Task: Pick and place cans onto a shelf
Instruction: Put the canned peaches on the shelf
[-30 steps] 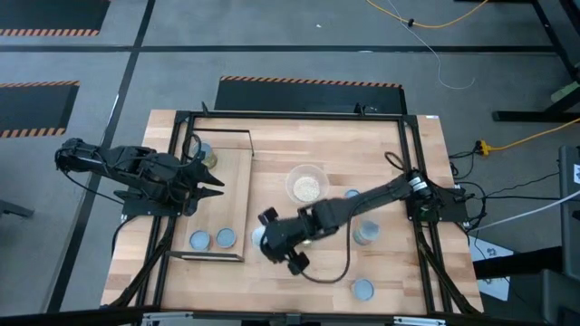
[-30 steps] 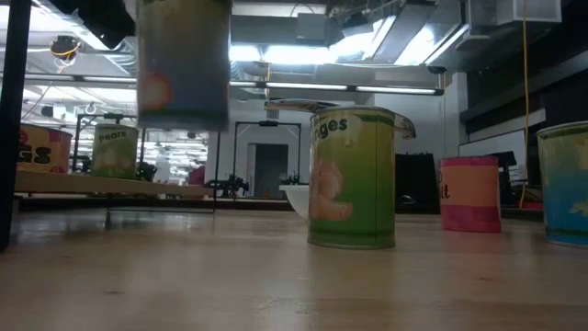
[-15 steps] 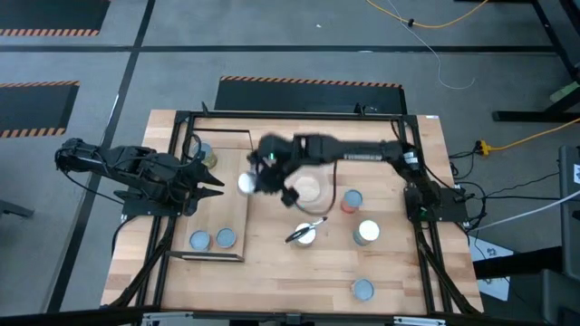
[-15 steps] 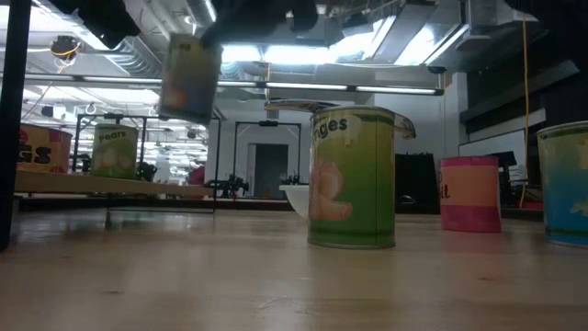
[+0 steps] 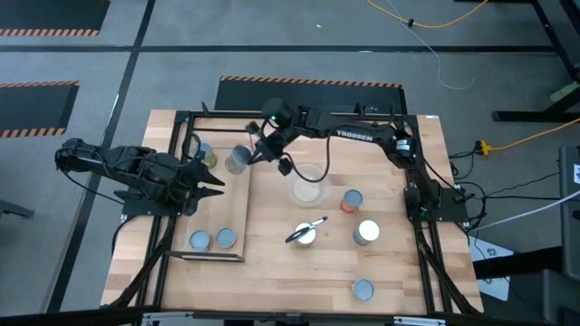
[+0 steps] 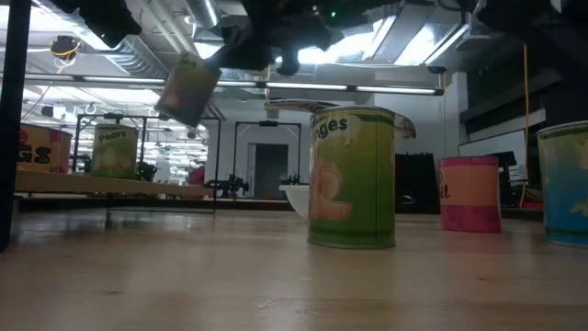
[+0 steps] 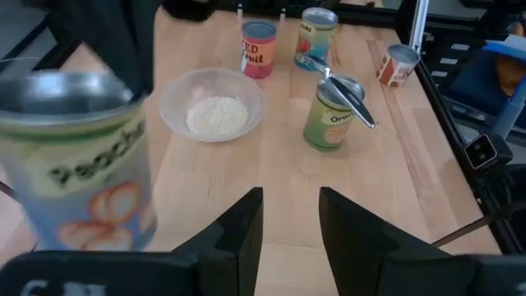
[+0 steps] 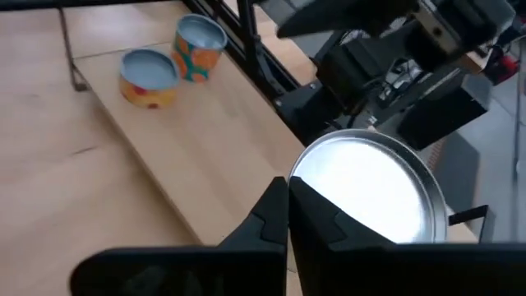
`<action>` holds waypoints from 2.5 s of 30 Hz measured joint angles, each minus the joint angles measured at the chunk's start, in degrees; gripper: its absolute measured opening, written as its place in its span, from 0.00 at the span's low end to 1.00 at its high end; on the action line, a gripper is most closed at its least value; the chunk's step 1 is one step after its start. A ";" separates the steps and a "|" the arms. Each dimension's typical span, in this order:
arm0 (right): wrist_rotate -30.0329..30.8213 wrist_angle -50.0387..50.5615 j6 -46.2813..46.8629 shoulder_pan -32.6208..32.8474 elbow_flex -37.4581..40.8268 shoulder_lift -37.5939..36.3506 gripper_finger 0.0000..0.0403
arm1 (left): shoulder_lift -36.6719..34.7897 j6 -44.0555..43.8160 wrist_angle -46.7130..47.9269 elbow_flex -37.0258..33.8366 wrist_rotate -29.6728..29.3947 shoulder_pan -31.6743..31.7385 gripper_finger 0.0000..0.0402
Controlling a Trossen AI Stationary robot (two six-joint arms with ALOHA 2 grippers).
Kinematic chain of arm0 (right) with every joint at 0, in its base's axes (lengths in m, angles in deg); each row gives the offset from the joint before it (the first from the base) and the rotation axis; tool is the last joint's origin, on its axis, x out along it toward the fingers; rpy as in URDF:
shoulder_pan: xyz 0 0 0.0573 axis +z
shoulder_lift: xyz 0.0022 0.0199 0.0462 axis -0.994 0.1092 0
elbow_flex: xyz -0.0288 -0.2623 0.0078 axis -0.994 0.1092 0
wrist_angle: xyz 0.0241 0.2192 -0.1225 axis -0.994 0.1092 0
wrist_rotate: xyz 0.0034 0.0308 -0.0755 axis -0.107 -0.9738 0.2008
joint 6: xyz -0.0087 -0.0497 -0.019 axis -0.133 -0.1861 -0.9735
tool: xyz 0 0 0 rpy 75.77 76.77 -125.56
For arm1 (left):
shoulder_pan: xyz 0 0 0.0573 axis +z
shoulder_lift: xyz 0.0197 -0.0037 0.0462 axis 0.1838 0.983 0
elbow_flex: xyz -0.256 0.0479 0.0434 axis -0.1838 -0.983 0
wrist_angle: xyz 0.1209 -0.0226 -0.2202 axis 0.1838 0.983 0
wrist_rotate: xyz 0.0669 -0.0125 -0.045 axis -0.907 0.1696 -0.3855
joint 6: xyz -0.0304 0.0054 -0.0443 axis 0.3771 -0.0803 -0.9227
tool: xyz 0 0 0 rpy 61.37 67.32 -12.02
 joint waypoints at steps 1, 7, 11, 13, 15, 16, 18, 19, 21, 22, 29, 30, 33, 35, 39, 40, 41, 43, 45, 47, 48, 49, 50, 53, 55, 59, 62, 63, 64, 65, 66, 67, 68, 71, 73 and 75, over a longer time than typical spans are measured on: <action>-0.08 -0.79 -0.02 -0.35 0.00 0.44 0.01 | 0.02 0.01 0.07 0.00 0.00 0.01 0.28; -0.52 -3.93 -0.02 -1.65 0.00 3.14 0.01 | 0.00 0.03 -0.17 0.00 -0.03 0.01 0.28; -0.32 -3.92 -0.02 -1.86 0.02 4.76 0.01 | 0.02 0.03 -0.20 0.00 -0.04 0.01 0.28; -0.40 -4.03 -0.01 -1.82 0.02 5.50 0.01 | 0.00 0.03 -0.19 0.00 -0.05 0.00 0.28; -0.50 -4.10 -0.02 -1.78 0.02 6.23 0.01 | 0.01 0.03 -0.20 0.00 -0.04 0.01 0.28; -0.48 -3.99 -0.01 -1.78 0.02 6.50 0.01 | 0.02 0.03 -0.20 0.00 -0.04 0.01 0.28; -0.45 -4.14 0.00 -1.65 0.02 7.17 0.01 | 0.00 0.03 -0.20 0.00 -0.04 0.00 0.28; -0.38 -4.12 -0.01 -1.60 0.02 7.26 0.01 | 0.02 0.03 -0.19 0.00 -0.04 0.01 0.28; -0.24 -4.09 0.00 -1.60 0.04 7.31 0.01 | 0.00 0.03 -0.19 0.00 -0.12 -0.01 0.28; -0.30 -4.19 0.00 -1.57 0.02 7.29 0.01 | 0.01 0.03 -0.20 0.00 -0.22 0.00 0.28; -0.41 -2.74 0.01 -1.53 0.02 7.34 0.01 | 0.00 0.03 -0.17 0.00 -0.39 0.01 0.28; -0.49 -2.68 0.06 -1.51 0.02 7.59 0.01 | 0.00 0.03 -0.17 0.00 -0.39 0.01 0.28; -0.28 -2.16 0.29 -1.47 0.04 8.14 0.01 | 0.00 0.03 -0.17 0.00 -0.39 0.01 0.28; -0.43 -2.72 0.29 -1.39 0.04 8.51 0.01 | 0.02 0.03 -0.17 0.00 -0.39 0.00 0.28; -0.60 -2.46 0.26 -1.27 0.02 9.28 0.01 | 0.02 0.03 -0.17 0.00 -0.39 0.01 0.28; -0.42 -2.33 0.24 -1.25 0.02 9.36 0.01 | 0.02 0.03 -0.13 0.00 -0.39 0.01 0.28; 0.08 -2.35 0.25 -1.25 0.02 9.36 0.01 | 0.00 0.03 -0.15 0.00 -0.39 -0.01 0.28; 0.77 -2.39 0.25 -1.23 0.02 9.36 0.01 | 0.02 0.03 -0.14 0.00 -0.39 0.00 0.28; 1.37 -2.46 0.24 -1.21 0.02 9.36 0.01 | 0.00 0.03 -0.14 0.00 -0.39 -0.01 0.28; 1.56 -2.98 0.25 -1.23 0.02 9.36 0.02 | 0.00 0.03 -0.13 0.00 -0.41 -0.01 0.28; 1.61 -3.23 0.26 -1.21 0.02 9.36 0.03 | 0.02 0.03 -0.13 0.00 -0.39 -0.01 0.28; 1.67 -3.42 0.26 -1.21 0.02 9.36 0.04 | 0.01 0.03 -0.15 0.00 -0.41 0.01 0.28; 1.71 -3.58 0.26 -1.21 0.02 9.36 0.05 | 0.00 0.03 -0.13 0.00 -0.41 0.00 0.28; 1.76 -4.01 0.26 -1.17 0.02 9.36 0.06 | 0.02 0.03 -0.14 0.00 -0.41 0.00 0.28; 1.78 -4.48 0.26 -1.17 0.02 9.36 0.06 | 0.00 0.03 -0.14 0.00 -0.70 -0.01 0.28; 1.80 -5.73 0.26 -1.17 0.02 9.36 0.07 | 0.00 0.03 -0.15 0.00 -1.56 0.01 0.28; 1.80 -6.43 0.26 -1.17 0.02 9.36 0.07 | 0.00 0.03 -0.15 0.00 -1.57 0.00 0.28; 1.80 -6.68 0.26 -1.17 0.02 9.36 0.07 | 0.01 0.03 -0.13 0.00 -1.57 0.00 0.28; 1.80 -6.98 0.26 -1.17 0.02 9.36 0.07 | 0.01 0.03 -0.14 0.00 -1.57 0.01 0.28; 1.76 -7.13 0.26 -1.17 0.02 9.36 0.07 | 0.00 0.03 -0.15 0.00 -1.57 0.01 0.28; 1.77 -7.23 0.26 -1.17 0.02 9.36 0.07 | 0.02 0.03 -0.13 0.00 -1.57 -0.01 0.28; 1.77 -7.31 0.26 -1.17 0.02 9.36 0.07 | 0.00 0.03 -0.15 0.00 -1.57 -0.01 0.28; 1.77 -7.31 0.26 -1.17 0.02 9.36 0.07 | 0.02 0.03 -0.13 0.00 -1.57 0.01 0.28; 1.77 -7.31 0.26 -1.17 0.02 9.36 0.07 | 0.01 0.03 -0.15 0.00 -1.57 -0.01 0.28; 1.77 -7.30 0.26 -1.17 0.02 9.36 0.07 | 0.01 0.03 -0.15 0.00 -1.55 0.01 0.28; 1.77 -7.42 0.26 -1.12 0.02 9.36 0.07 | 0.01 0.03 -0.15 0.00 -1.66 -0.01 0.28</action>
